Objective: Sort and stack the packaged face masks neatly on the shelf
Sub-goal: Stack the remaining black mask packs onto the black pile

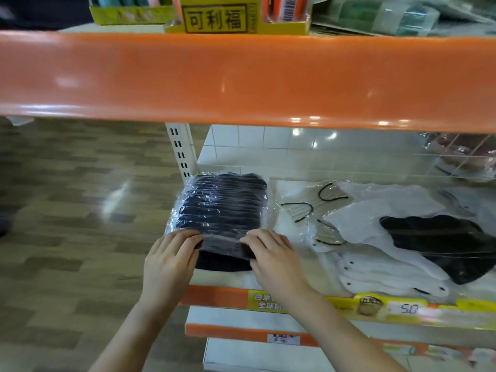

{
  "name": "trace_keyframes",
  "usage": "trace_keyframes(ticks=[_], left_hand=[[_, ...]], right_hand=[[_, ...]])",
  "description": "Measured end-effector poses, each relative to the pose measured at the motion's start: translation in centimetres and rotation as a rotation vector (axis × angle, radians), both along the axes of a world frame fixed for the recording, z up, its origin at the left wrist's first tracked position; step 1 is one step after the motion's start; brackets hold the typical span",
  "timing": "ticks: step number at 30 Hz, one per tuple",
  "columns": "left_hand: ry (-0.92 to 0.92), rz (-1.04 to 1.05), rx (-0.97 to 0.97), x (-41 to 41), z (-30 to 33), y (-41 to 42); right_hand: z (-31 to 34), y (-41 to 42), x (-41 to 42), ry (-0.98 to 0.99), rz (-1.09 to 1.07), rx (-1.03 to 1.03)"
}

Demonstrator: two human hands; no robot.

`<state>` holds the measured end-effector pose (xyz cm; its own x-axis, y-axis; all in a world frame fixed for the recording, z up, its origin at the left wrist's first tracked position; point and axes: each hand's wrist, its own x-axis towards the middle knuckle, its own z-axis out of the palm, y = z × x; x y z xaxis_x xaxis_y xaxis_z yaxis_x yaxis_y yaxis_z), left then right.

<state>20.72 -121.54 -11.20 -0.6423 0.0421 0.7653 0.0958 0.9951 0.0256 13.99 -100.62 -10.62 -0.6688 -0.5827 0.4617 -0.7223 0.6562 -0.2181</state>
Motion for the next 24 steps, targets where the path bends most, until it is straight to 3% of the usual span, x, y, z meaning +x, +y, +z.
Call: trace_keyframes(ticks=[10,16,24], left_hand=[[-0.188,-0.111,-0.006,0.8,-1.8,-2.5],[-0.394,-0.023,0.068,0.8,-1.8,-2.6],[-0.488,0.091,0.194,1.0,-1.9,-0.9]], right_hand=[[-1.8,-1.0,0.7,-0.053,0.012,0.088],[-2.3,-0.7,1.1,-0.052,-0.018,0.116],[-2.5,-0.7,1.3,-0.090,-0.020,0.103]])
